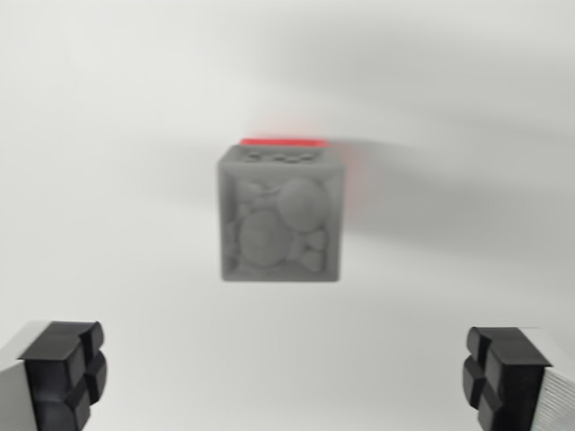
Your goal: Destack cube
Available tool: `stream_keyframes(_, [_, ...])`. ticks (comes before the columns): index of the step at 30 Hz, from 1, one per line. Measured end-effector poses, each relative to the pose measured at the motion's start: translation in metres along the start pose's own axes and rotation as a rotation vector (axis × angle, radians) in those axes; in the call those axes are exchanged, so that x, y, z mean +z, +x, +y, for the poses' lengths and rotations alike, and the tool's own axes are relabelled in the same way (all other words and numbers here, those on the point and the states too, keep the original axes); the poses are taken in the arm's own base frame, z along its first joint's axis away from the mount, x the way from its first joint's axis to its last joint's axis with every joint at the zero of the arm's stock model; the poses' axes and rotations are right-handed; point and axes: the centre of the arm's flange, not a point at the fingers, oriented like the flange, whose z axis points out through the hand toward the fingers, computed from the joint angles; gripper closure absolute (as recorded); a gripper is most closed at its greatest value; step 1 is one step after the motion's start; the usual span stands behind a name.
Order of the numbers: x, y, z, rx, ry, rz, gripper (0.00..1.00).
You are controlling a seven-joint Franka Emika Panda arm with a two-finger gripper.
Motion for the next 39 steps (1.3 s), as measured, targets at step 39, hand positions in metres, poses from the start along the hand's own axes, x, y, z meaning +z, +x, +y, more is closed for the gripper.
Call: stream_keyframes(39, [0.125, -0.002, 0.0, 0.004, 0.002, -0.005, 0.0])
